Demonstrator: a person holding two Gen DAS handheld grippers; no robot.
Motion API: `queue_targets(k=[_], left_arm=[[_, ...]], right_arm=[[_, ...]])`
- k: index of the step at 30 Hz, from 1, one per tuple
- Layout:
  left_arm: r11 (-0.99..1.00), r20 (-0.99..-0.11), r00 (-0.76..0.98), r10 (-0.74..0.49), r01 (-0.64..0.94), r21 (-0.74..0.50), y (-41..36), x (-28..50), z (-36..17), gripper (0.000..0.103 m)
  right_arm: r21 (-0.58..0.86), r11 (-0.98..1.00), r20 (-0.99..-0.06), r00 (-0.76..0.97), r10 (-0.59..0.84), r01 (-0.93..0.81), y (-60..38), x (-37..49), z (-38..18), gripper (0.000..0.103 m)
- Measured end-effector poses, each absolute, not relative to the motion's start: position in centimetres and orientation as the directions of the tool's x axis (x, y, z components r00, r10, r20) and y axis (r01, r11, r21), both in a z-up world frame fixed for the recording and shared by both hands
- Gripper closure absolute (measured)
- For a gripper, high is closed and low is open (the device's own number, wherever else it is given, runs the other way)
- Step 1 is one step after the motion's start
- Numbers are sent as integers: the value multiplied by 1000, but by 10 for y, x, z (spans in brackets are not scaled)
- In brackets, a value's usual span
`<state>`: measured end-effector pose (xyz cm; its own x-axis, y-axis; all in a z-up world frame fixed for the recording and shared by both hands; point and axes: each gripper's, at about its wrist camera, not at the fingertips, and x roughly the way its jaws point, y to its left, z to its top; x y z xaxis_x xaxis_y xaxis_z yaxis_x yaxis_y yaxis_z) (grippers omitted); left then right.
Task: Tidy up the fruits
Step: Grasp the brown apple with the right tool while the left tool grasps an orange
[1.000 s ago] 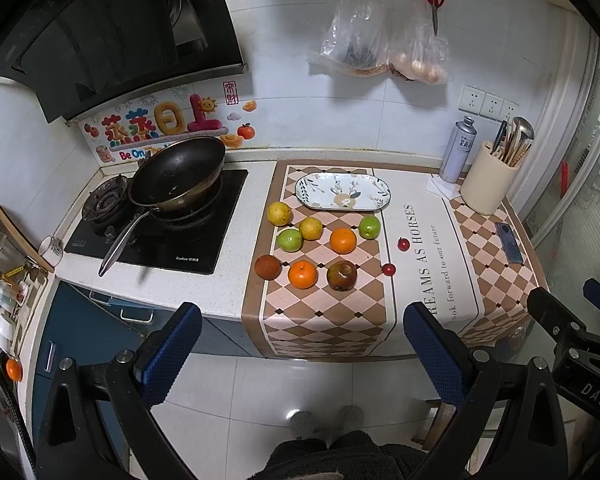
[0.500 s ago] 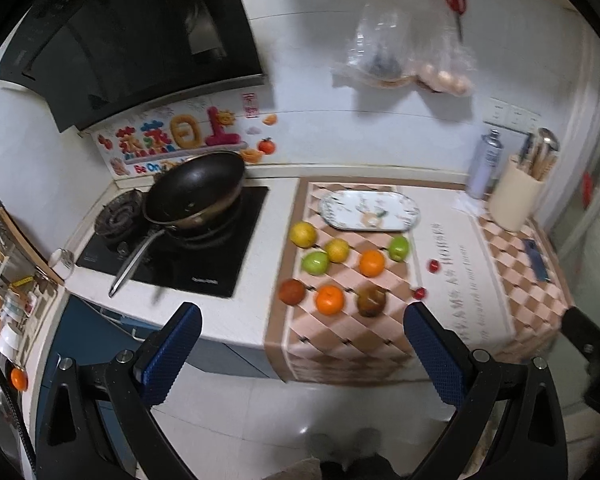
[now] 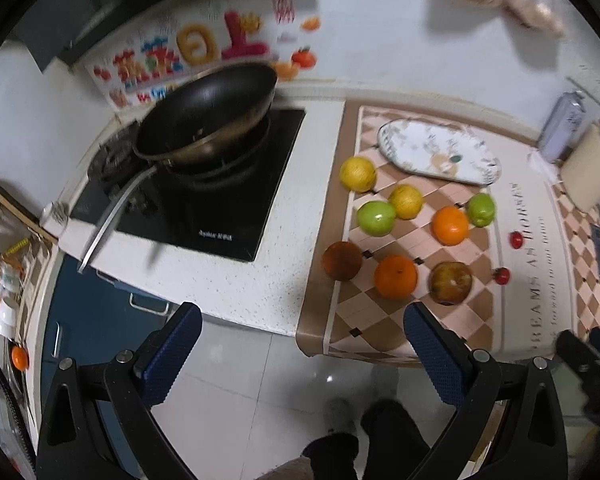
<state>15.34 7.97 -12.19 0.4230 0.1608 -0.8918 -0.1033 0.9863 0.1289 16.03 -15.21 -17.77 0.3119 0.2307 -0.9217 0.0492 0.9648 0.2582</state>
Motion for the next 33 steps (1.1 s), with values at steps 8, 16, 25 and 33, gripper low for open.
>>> queue_targets(k=[8, 16, 25, 33], left_arm=[[979, -957, 242, 158, -163, 120, 86, 205, -191, 1], [987, -996, 73, 53, -153, 41, 68, 244, -247, 12], [999, -1000, -27, -6, -32, -5, 18, 272, -293, 12], [996, -997, -64, 49, 76, 44, -12, 280, -323, 37]], right_arm=[[291, 957, -954, 83, 290, 0, -121, 245, -303, 5], [348, 936, -937, -53, 346, -54, -110, 275, -359, 34], [287, 958, -956, -70, 286, -9, -160, 267, -359, 34], [282, 959, -957, -78, 279, -22, -163, 273, -359, 33]])
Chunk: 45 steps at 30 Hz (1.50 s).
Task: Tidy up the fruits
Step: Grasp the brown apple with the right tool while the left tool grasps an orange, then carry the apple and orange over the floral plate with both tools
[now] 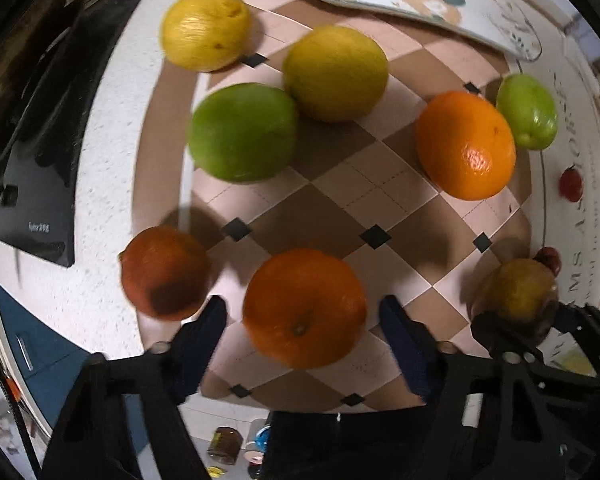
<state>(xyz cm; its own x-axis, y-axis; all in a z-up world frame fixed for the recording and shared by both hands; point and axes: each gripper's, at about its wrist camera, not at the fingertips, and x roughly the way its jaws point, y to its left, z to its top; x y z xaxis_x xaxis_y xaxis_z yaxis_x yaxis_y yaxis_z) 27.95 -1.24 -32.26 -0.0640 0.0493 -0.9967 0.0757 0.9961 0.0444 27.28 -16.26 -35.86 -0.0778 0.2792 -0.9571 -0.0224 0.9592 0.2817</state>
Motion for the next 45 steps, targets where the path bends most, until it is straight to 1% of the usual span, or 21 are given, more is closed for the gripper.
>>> queue_targets(k=[3, 10, 15, 19, 24, 26, 29, 33, 35, 38, 42, 45], left_arm=[[993, -995, -61, 79, 93, 73, -17, 283, -331, 40], [991, -995, -51, 87, 107, 82, -26, 284, -343, 41], [996, -998, -40, 47, 73, 44, -24, 278, -338, 42], [998, -1000, -5, -23, 61, -23, -29, 282, -310, 42], [992, -988, 101, -113, 64, -107, -47, 316, -249, 42], [990, -981, 143, -128, 78, -118, -58, 345, -225, 42], [990, -973, 195, -127, 87, -111, -60, 392, -208, 42], [993, -972, 204, -114, 66, -102, -57, 460, -216, 42], [993, -978, 175, -111, 55, -103, -53, 488, -223, 42], [991, -987, 89, -133, 10, -133, -53, 531, -255, 42], [976, -978, -36, -206, -82, -203, -44, 561, -299, 42], [971, -972, -77, -221, -109, -213, -43, 571, -318, 42]], right_arm=[[288, 958, -955, -83, 285, -22, -161, 273, -359, 33], [284, 958, -955, -95, 281, -29, -153, 275, -366, 34], [307, 952, -949, -69, 306, 0, -162, 275, -358, 34], [361, 933, -932, -21, 361, 12, -175, 286, -328, 34], [390, 921, -918, 78, 390, -18, -190, 333, -279, 34], [380, 925, -918, 113, 380, -23, -196, 362, -267, 34], [348, 937, -925, 157, 347, -21, -203, 417, -259, 34], [299, 954, -940, 162, 300, -35, -200, 481, -268, 34], [278, 959, -948, 143, 283, -53, -195, 509, -276, 34], [262, 962, -957, 105, 269, -74, -194, 539, -294, 34], [235, 969, -969, 66, 240, -70, -199, 557, -316, 34], [235, 970, -971, 39, 237, -59, -203, 564, -328, 34]])
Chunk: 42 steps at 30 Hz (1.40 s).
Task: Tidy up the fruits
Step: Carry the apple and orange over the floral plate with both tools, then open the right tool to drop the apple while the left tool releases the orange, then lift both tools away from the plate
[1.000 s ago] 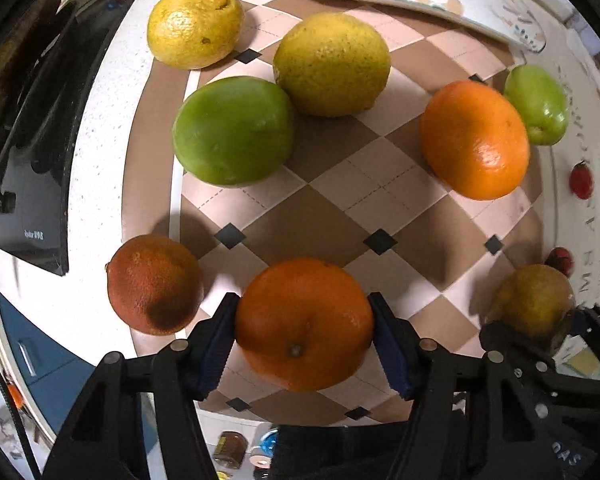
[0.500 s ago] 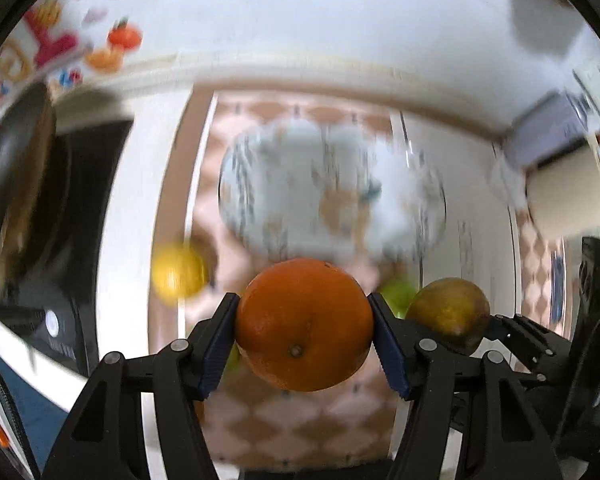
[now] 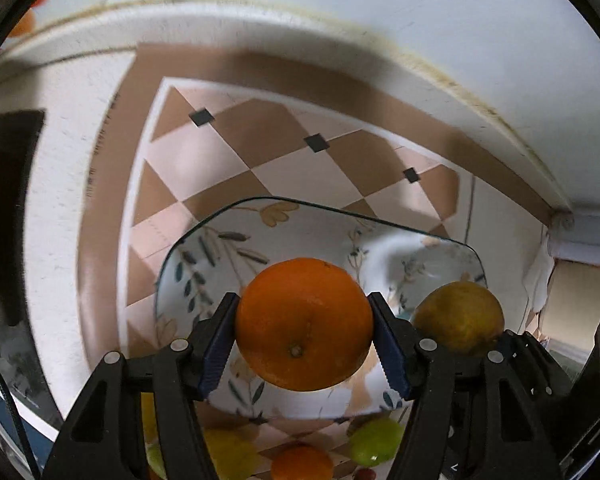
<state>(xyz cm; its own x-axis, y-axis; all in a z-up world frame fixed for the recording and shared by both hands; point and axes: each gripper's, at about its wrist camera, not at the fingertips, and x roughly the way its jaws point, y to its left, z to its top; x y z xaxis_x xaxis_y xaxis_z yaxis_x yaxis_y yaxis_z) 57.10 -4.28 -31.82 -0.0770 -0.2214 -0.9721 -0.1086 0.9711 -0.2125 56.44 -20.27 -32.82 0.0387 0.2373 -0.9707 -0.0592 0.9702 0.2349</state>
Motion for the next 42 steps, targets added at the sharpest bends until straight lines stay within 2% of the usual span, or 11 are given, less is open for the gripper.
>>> queue_targets(k=[10, 13, 14, 15, 16, 18, 24, 32, 42], left_arm=[[982, -978, -122, -169, -105, -156, -50, 577, -341, 41], [984, -980, -121, -155, -107, -143, -50, 579, -343, 41], [985, -981, -123, -150, -106, -137, -50, 579, -344, 41], [985, -981, -120, -152, -104, -140, -51, 578, -344, 32], [985, -982, -114, -150, -102, -138, -56, 579, -343, 19], [989, -988, -85, -127, -91, -119, -58, 583, -335, 16], [994, -997, -2, -79, -81, -78, -57, 575, -306, 15], [997, -989, 141, 46, -68, 37, -43, 519, -261, 15], [997, -950, 305, 72, 8, 79, -37, 444, -196, 15]], right_arm=[[232, 971, -972, -42, 230, -58, -206, 582, -353, 33], [249, 967, -968, -49, 247, -51, -210, 579, -353, 11], [248, 967, -968, -43, 246, -51, -213, 579, -351, 10], [250, 967, -968, -38, 248, -49, -215, 578, -347, 10], [252, 967, -967, -33, 251, -47, -217, 578, -345, 10], [244, 969, -970, -21, 243, -47, -220, 576, -338, 9], [156, 987, -987, 38, 158, -32, -228, 555, -313, 9], [126, 992, -984, 128, 125, 2, -237, 492, -270, 9], [126, 992, -959, 258, 118, 12, -218, 414, -206, 9]])
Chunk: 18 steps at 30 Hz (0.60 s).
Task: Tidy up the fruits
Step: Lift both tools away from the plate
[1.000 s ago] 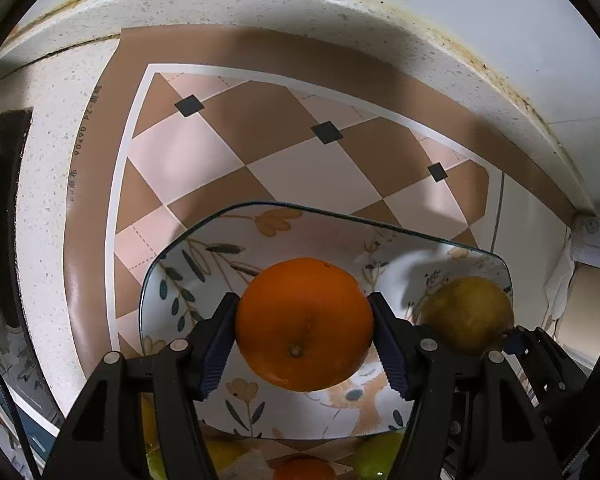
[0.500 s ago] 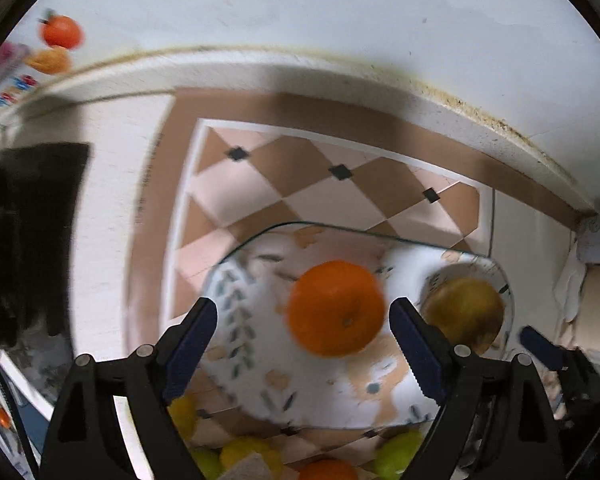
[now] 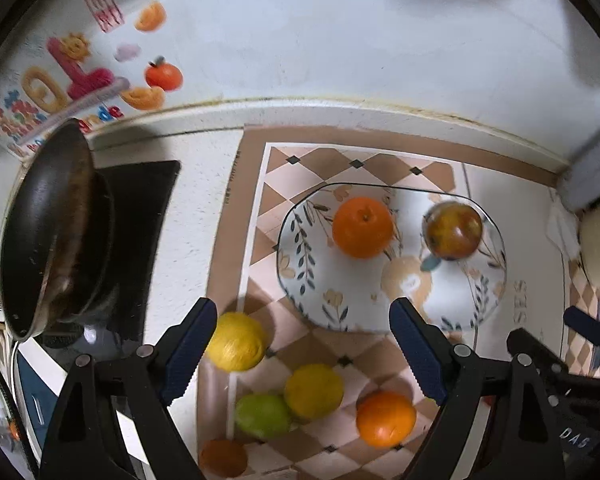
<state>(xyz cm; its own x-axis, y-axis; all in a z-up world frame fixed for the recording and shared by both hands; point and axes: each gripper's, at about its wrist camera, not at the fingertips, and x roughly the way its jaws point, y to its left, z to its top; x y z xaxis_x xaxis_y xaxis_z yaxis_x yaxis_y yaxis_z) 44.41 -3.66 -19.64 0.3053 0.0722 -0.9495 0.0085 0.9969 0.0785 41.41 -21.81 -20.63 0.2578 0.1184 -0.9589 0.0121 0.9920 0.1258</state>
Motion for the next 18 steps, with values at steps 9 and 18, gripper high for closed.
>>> queue_targets(k=[9, 18], left_arm=[[997, -914, 401, 64, 13, 76, -24, 378, -143, 15], [996, -878, 477, 42, 49, 74, -22, 328, -104, 15]], right_arm=[[145, 989, -920, 369, 131, 11, -208, 346, -149, 9], [182, 983, -881, 446, 159, 7, -199, 296, -107, 9]])
